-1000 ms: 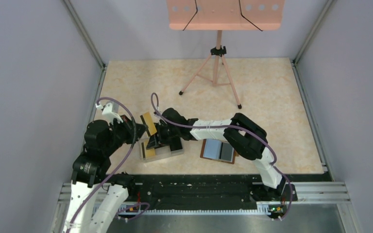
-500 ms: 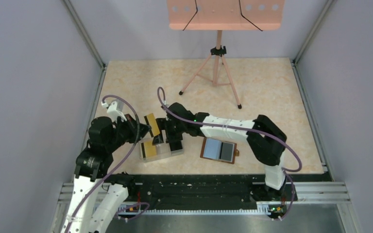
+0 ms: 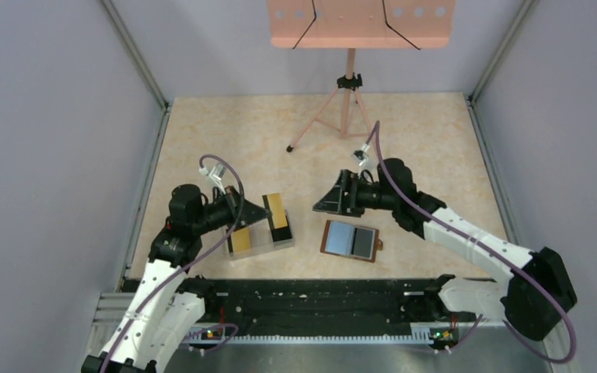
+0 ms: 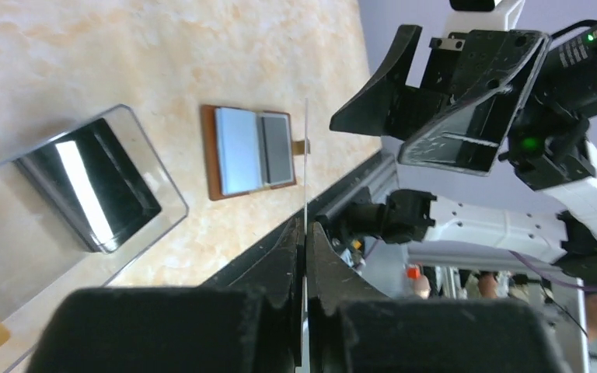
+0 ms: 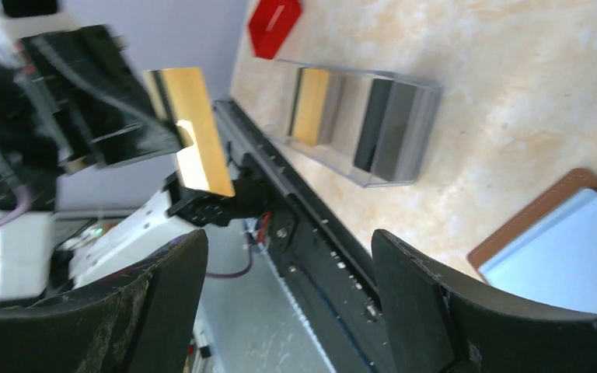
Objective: Put the credit cards into the card holder
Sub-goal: Insert the credit card into the card holder.
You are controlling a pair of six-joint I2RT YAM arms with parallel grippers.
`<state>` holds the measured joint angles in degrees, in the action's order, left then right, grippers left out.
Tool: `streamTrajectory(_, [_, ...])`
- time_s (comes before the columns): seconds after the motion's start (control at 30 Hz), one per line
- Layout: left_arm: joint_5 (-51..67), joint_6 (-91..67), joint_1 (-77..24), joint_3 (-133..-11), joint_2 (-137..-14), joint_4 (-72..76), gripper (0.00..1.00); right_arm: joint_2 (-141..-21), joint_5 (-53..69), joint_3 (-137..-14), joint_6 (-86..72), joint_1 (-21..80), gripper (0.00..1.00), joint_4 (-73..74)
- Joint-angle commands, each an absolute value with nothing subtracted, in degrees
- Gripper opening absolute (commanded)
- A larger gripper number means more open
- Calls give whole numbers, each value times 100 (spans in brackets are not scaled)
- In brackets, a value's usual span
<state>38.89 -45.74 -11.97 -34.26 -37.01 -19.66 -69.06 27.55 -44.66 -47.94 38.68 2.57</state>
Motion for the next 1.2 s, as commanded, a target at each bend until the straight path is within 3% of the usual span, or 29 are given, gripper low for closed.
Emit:
streamTrajectory(0.0, [4813,-5486,-1354,-3116,-3778,-106,0,-6340,4078,-4055,-5260,3619,77,-963])
streamTrajectory(0.27, [5008,-5714,-2394,-3151,-4508,939,0,-6678,4785,-3694,-6210,3625,72,-2741])
streamTrajectory(0.47, [4818,-5667,-2607,-3252,-4721,1011,0,-6793,4962,-3571,-6619,3632,52,-3384])
streamTrajectory(0.97, [4790,-5880,-2608,-3021,-4589,1353,0,-7120,4974,-3466,-6925,3985,44,-4035])
streamTrajectory(1.1, [4782,-5831,-2610,-2997,-4541,1252,0,-7284,4888,-3518,-6978,4086,26,-4215])
streamTrajectory(1.17, [4777,-5767,-2610,-2997,-4542,1126,0,-7275,4801,-3491,-6972,4080,6,-4194])
